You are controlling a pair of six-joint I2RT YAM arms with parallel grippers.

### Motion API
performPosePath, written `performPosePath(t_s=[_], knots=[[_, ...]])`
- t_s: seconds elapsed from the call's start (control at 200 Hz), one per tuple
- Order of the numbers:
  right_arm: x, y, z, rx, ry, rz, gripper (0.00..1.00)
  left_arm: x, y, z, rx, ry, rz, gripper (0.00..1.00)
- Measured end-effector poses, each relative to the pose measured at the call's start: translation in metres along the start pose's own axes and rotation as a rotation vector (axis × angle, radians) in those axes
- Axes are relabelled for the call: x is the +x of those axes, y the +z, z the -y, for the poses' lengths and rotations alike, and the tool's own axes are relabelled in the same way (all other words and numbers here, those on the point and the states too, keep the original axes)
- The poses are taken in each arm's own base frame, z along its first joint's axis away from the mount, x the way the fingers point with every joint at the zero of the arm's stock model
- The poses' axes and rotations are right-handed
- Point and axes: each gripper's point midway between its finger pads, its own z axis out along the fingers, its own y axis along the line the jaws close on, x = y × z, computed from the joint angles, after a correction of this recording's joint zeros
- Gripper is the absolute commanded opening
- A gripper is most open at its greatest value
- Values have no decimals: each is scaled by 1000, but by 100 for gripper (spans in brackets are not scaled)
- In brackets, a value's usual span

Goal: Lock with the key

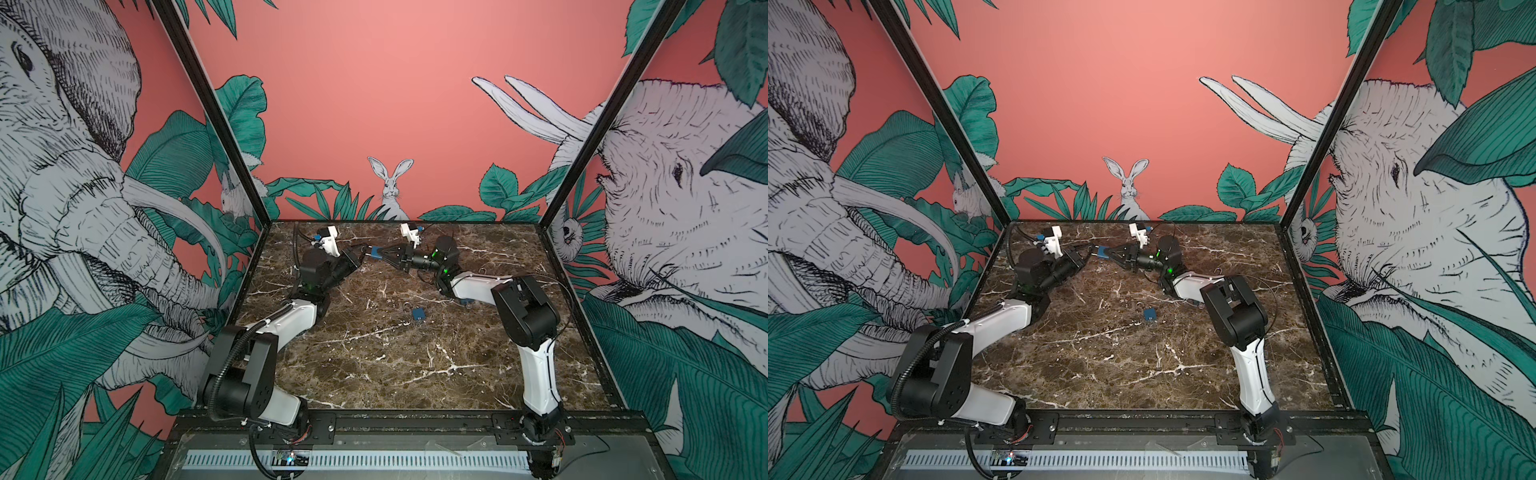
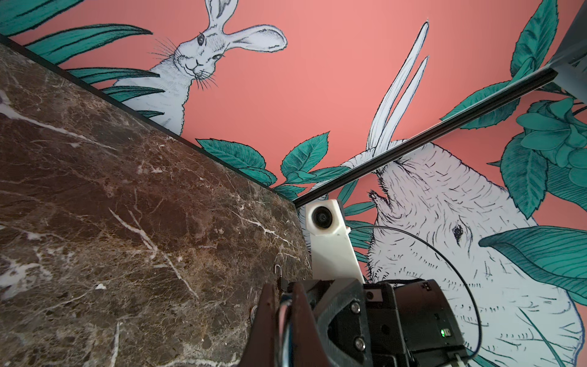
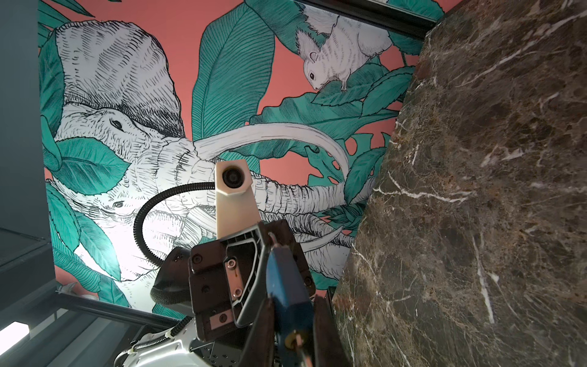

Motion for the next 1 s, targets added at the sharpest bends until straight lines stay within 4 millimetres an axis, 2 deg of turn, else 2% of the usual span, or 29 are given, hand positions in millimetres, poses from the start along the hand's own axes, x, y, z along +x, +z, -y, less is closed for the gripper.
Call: performPosePath(t_s=[0.495,1.0], knots=[[-14,4,6,-7,5,4,0,-2,19,-4,-11,-21,27,0],[-15,0,11,-18,36,42,0,0,22,-9,-49,-15,6,0]])
